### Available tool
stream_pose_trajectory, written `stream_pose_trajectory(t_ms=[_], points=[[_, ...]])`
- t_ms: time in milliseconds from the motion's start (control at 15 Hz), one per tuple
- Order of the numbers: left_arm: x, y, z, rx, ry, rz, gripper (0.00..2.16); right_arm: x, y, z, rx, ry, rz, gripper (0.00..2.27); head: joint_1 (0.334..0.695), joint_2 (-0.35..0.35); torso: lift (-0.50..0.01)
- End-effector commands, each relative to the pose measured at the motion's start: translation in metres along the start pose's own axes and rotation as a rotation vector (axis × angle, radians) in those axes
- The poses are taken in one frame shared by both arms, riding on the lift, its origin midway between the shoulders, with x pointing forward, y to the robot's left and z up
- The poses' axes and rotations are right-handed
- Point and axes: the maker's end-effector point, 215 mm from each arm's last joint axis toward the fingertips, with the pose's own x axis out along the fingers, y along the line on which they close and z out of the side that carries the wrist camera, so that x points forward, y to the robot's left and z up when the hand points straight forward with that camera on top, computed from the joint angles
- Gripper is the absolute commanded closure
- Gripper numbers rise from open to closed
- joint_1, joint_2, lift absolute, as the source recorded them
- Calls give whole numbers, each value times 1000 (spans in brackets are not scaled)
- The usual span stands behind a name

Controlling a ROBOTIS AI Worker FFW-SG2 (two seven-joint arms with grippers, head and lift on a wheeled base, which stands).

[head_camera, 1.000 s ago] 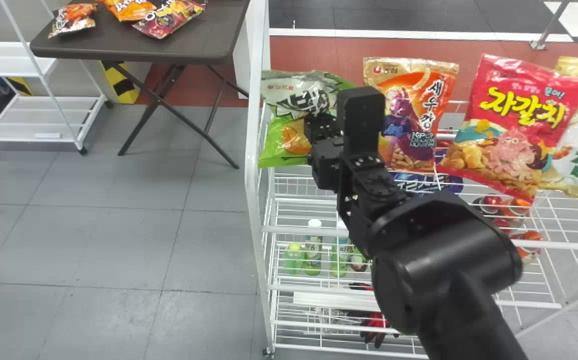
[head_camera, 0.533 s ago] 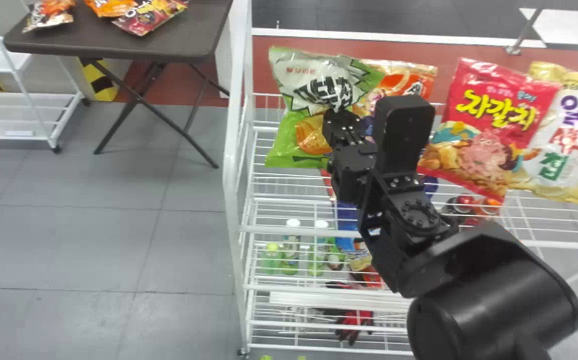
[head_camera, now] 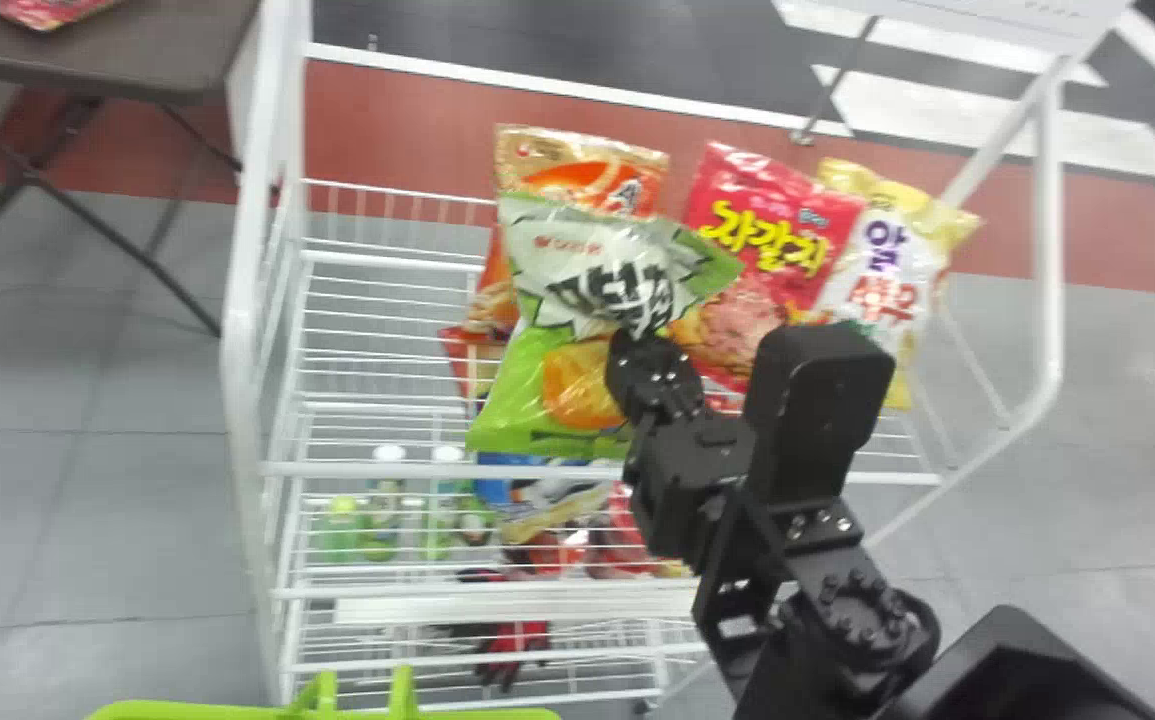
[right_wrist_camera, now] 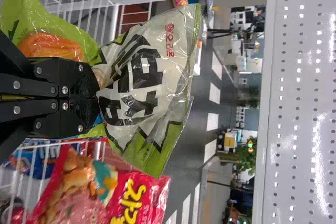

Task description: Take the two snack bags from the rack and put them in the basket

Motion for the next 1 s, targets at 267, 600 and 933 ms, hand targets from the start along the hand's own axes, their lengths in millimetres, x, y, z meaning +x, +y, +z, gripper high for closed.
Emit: stream_pose_trajectory(t_ms=[267, 600, 933], points=[[4, 2, 21, 26, -42, 12, 1838, -47, 13, -86, -151, 288, 60, 2216, 695, -350, -11], [8, 17, 41, 48, -68, 46, 1838, -84, 19, -158, -244, 533, 94, 2216, 695, -350, -11], [5, 24, 54, 55, -97, 62, 1838, -129, 37, -208, -268, 729, 191, 2206, 695, -350, -11]])
